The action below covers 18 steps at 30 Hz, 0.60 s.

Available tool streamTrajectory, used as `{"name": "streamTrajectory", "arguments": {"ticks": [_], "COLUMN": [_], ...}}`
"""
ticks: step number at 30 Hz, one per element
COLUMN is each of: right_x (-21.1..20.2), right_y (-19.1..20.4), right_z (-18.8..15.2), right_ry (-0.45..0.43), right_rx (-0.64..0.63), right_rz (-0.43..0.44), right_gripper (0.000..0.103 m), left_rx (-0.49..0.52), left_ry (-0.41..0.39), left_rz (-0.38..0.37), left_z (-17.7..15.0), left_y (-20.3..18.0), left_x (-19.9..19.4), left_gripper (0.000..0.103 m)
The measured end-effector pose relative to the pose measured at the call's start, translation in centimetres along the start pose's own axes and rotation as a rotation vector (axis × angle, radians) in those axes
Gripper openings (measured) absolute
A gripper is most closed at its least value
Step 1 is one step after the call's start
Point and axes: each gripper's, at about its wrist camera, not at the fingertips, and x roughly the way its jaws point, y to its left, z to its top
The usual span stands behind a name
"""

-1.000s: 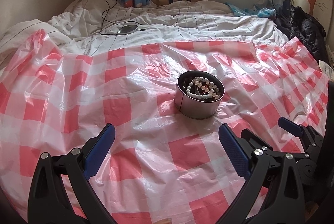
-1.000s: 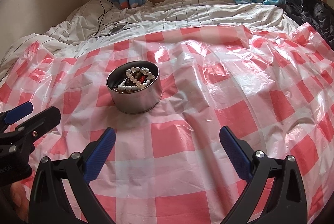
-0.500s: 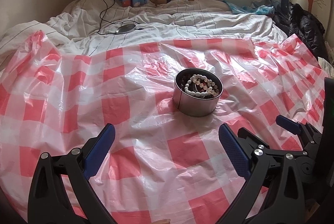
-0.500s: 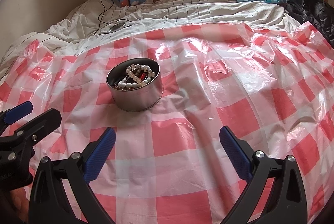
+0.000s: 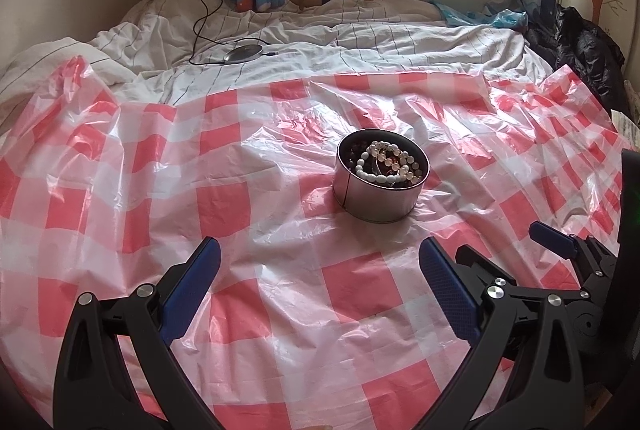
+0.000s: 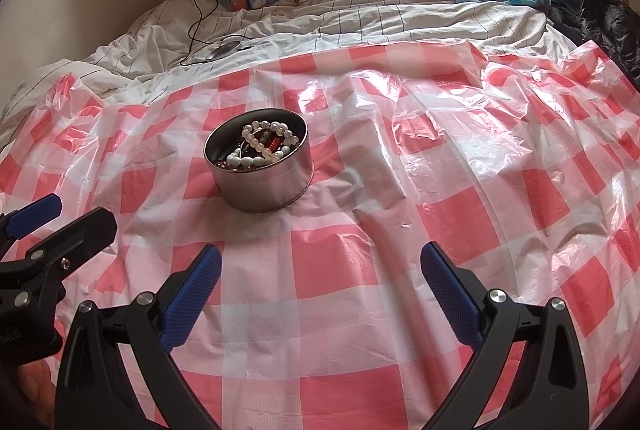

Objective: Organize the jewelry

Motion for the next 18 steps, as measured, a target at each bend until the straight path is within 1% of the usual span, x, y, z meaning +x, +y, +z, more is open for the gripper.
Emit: {"name": "streamTrajectory", "arguments": {"ticks": [18], "right_x": [0.21], "right_y": [-0.18], "right_z": [-0.13], "right_ry": [0.007], "right_rx": [0.002], "right_rz": [0.002], "right_gripper": [0.096], "left_rx": [0.005], "left_ry": [-0.001], "left_rz": [0.014], "left_z": [-0.14], "left_y": [0.03], "left_x": [0.01], "left_gripper": [0.095]}}
